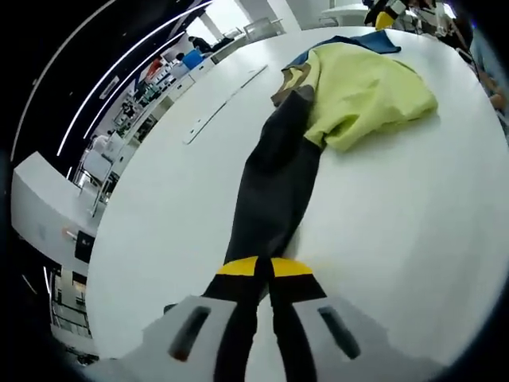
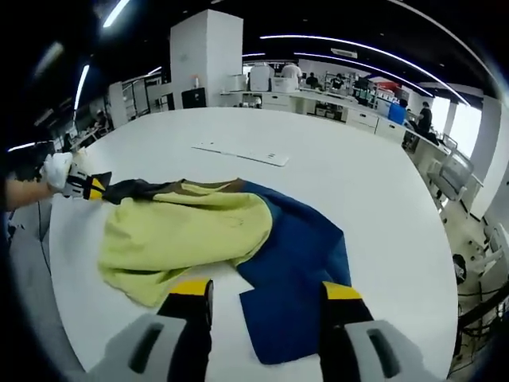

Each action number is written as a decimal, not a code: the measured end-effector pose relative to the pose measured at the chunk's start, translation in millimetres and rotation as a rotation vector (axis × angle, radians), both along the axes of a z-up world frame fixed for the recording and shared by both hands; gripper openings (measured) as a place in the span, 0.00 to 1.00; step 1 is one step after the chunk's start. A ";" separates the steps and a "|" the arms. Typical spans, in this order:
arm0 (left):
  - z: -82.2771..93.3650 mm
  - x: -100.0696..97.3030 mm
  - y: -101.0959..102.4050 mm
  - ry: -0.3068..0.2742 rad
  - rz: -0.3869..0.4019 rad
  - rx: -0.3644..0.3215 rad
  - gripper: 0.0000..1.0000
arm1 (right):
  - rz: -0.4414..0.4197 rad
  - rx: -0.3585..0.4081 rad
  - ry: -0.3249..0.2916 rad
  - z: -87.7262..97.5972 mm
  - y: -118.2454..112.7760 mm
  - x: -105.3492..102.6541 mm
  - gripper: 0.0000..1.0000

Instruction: Fold the garment on the visible template until the final outline fits inside the template.

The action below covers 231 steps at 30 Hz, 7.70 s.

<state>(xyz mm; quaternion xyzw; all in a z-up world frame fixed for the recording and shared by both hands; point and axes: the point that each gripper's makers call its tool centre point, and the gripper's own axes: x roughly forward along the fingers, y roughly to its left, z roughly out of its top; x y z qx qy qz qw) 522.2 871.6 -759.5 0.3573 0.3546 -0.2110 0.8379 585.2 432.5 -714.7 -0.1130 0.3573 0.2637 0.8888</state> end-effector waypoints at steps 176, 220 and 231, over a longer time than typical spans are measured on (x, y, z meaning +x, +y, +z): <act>91.8 -61.6 -64.9 -0.162 0.206 -0.537 0.88 | -0.468 -0.151 0.055 -3.8 -193.1 -20.7 0.00; 103.4 -75.0 -74.7 -0.159 0.175 -0.544 0.99 | -0.045 -0.060 -0.011 10.3 -57.6 -37.1 0.89; 105.0 -77.3 -80.9 -0.169 0.201 -0.604 0.99 | 0.181 0.028 0.048 9.3 32.5 -60.2 0.90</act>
